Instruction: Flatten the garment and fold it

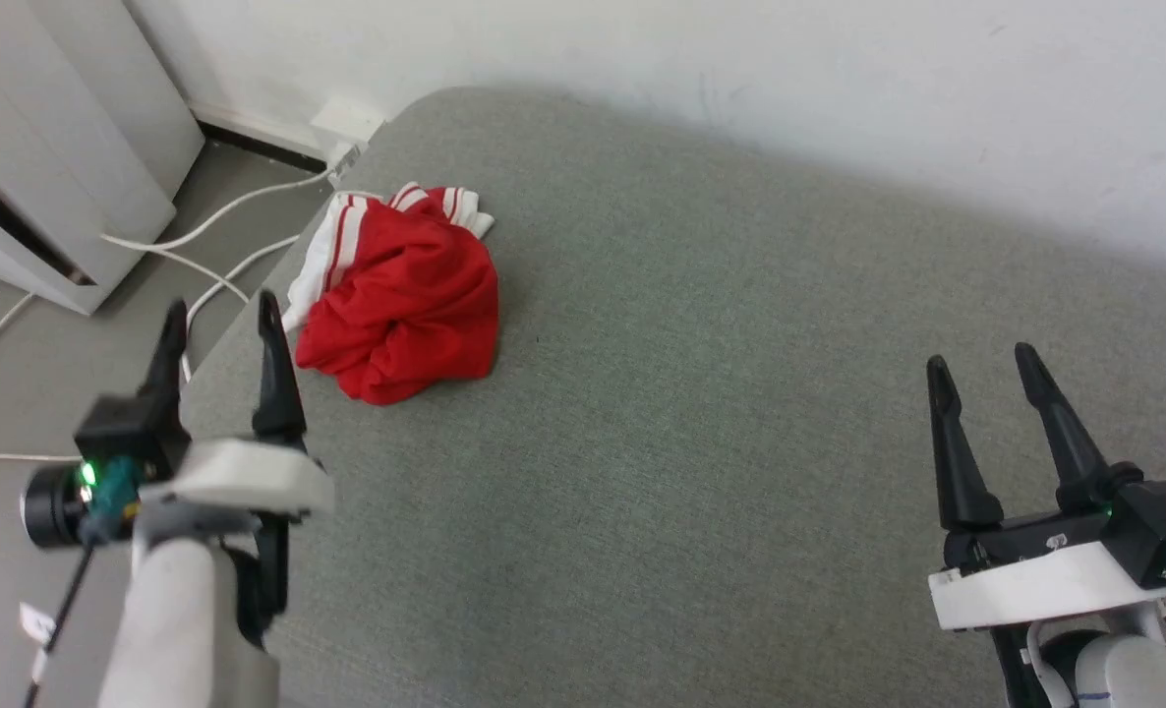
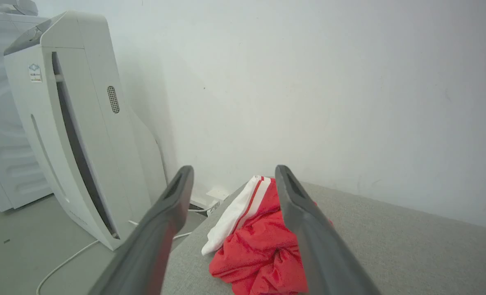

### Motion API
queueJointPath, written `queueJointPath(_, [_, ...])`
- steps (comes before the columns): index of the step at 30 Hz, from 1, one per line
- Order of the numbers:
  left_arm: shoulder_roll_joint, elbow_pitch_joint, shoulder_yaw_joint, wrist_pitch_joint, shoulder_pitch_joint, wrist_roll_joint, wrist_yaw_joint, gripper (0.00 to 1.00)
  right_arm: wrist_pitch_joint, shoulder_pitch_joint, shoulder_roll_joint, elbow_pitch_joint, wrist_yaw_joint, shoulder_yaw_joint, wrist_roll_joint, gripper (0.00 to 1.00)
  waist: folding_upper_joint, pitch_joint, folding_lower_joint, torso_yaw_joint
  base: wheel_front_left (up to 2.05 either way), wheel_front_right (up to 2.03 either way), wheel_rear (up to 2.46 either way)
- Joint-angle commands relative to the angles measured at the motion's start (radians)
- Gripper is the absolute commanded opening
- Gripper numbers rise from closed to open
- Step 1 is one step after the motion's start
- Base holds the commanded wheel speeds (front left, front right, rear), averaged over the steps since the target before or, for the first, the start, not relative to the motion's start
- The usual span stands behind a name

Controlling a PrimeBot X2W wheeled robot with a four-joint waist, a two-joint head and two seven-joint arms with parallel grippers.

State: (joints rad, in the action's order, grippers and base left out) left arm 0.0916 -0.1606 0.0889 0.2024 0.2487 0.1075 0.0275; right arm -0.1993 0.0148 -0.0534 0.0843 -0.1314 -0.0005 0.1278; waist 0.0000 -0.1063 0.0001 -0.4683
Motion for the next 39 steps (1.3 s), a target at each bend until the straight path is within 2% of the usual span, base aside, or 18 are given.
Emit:
queueJointPath(1, [0.025, -0.044, 0.007, 0.009, 0.066, 0.003, -0.018, 1.00, -0.012, 0.017, 0.002, 0.010, 0.001, -0.002, -0.007, 1.00, 0.0000, -0.034, -0.0001, 0.011, 0.00, 0.00, 0.00])
queueJointPath(6, [0.087, -0.188, -0.003, -0.014, 0.221, 0.013, -0.069, 1.00, -0.021, 0.037, 0.002, 0.020, 0.001, -0.006, -0.023, 1.00, 0.0000, -0.080, -0.0001, 0.031, 0.00, 0.00, 0.00])
queueJointPath(12, [0.182, -0.366, -0.050, -0.163, 0.439, 0.049, -0.131, 1.00, -0.033, 0.077, 0.003, 0.035, 0.001, -0.008, -0.041, 1.00, 0.0000, -0.161, -0.0001, 0.073, 0.00, 0.00, 0.00])
queueJointPath(15, [0.228, -0.446, -0.103, -0.281, 0.530, 0.096, -0.145, 1.00, -0.040, 0.100, 0.003, 0.044, 0.001, -0.008, -0.048, 1.00, 0.0000, -0.203, -0.0001, 0.096, 0.00, 0.00, 0.00])
queueJointPath(18, [0.274, -0.493, -0.240, -0.448, 0.596, 0.209, -0.149, 1.00, -0.046, 0.120, 0.003, 0.050, 0.001, -0.010, -0.055, 1.00, 0.0000, -0.242, -0.0001, 0.115, 0.00, 0.00, 0.00])
queueJointPath(22, [0.380, -0.511, -0.390, -0.666, 0.659, 0.374, -0.154, 1.00, -0.054, 0.147, 0.003, 0.060, 0.001, -0.009, -0.063, 1.00, 0.0000, -0.296, -0.0001, 0.140, 0.00, 0.00, 0.00])
queueJointPath(26, [0.476, -0.527, -0.470, -0.889, 0.711, 0.538, -0.158, 1.00, -0.062, 0.173, 0.003, 0.071, 0.001, 0.002, -0.070, 1.00, 0.0000, -0.347, -0.0001, 0.168, 0.00, 0.00, 0.00])
queueJointPath(28, [0.506, -0.520, -0.486, -0.963, 0.719, 0.598, -0.158, 1.00, -0.062, 0.184, 0.003, 0.075, 0.001, 0.003, -0.074, 1.00, 0.0000, -0.368, -0.0001, 0.185, 0.00, 0.00, 0.00])
queueJointPath(34, [0.538, -0.514, -0.528, -1.076, 0.714, 0.699, -0.158, 1.00, -0.062, 0.216, 0.003, 0.081, 0.001, 0.009, -0.085, 1.00, 0.0000, -0.422, -0.0001, 0.225, 0.00, 0.00, 0.00])
queueJointPath(39, [0.539, -0.535, -0.593, -1.101, 0.686, 0.698, -0.158, 1.00, -0.062, 0.230, 0.003, 0.080, 0.001, 0.014, -0.089, 1.00, 0.0000, -0.436, -0.0001, 0.246, 0.00, 0.00, 0.00])
